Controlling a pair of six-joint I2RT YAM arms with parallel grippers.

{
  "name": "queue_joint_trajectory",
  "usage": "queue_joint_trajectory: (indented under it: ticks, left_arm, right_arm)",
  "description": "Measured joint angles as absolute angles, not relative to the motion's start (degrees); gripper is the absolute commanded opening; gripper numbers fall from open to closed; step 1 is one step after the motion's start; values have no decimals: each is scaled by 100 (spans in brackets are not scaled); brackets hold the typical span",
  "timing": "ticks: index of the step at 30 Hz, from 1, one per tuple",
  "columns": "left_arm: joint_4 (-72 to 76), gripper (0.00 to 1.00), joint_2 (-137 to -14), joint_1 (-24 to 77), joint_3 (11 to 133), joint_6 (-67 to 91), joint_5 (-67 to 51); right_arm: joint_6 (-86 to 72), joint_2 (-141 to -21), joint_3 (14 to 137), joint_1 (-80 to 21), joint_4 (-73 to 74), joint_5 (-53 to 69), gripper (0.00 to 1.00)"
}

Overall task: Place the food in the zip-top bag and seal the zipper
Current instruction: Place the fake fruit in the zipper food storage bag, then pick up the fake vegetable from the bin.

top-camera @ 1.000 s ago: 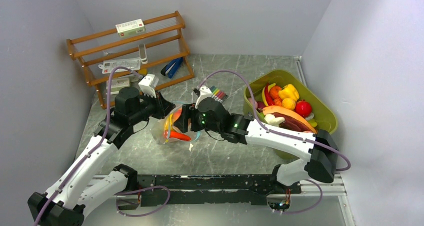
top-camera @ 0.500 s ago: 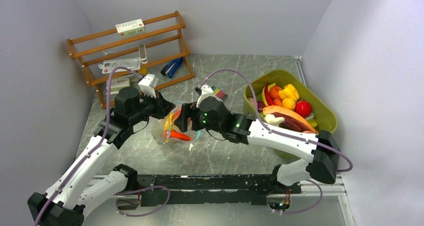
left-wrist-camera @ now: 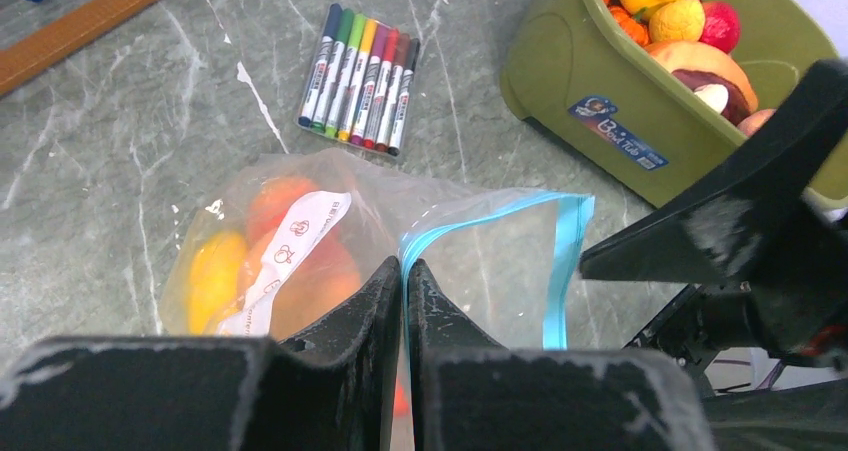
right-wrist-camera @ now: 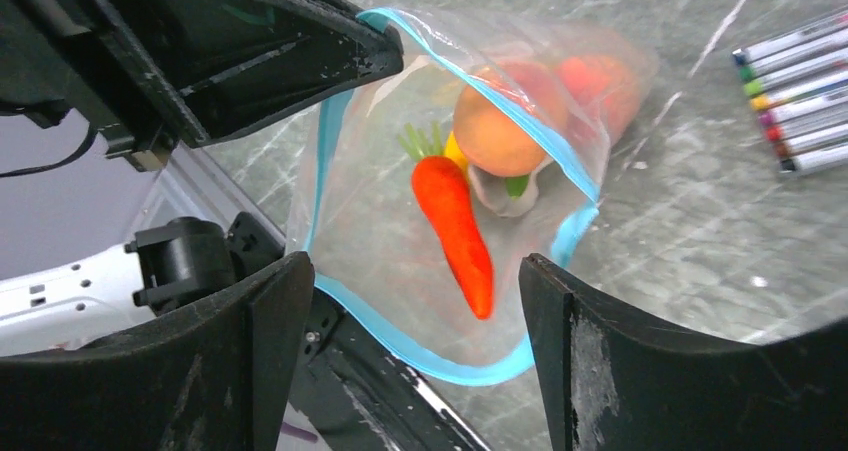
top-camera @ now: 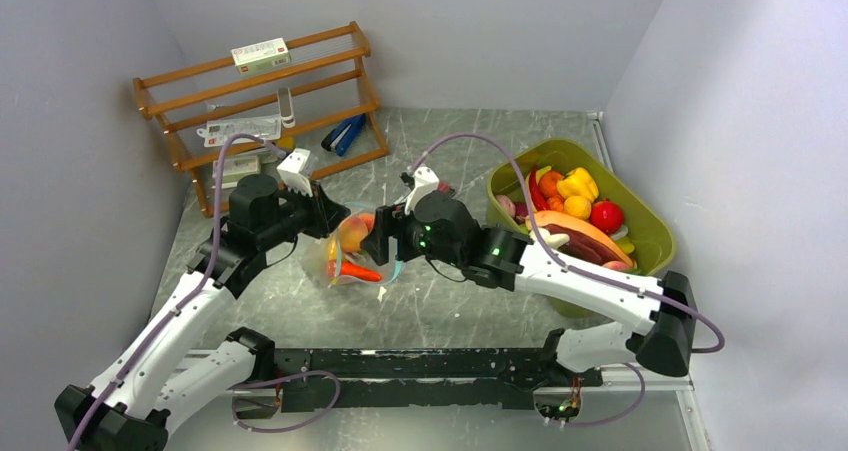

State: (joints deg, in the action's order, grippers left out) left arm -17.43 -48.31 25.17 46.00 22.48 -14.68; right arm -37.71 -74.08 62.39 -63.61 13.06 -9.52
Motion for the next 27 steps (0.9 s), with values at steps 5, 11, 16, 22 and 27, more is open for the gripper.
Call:
queue_joint_trajectory:
  ticks: [5, 11, 16, 22, 27]
  left_arm:
    - [-1741, 7, -4779, 2517, 4460, 1916, -1472]
    - [-1732, 7, -4709, 2517, 4338, 1549, -1636]
    - [-1708, 7, -4584, 2517, 4224, 1341, -1776]
    - [-1695, 7, -4609, 2517, 4167, 1199, -1949]
    - [-1695, 7, -4613, 2517, 4165, 1149, -2040]
  right_arm:
    - [-3420, -7054, 6530, -6335, 1815, -1391, 55]
    - [-3205, -6781, 6954, -6073, 2552, -2261, 48]
    - [-3192, -6711, 7183, -5566, 3461, -3028, 47]
    - [-3496, -6512, 7229, -4366, 4399, -3592, 53]
    - [-4099, -6143, 7050, -3686, 4910, -4064, 54]
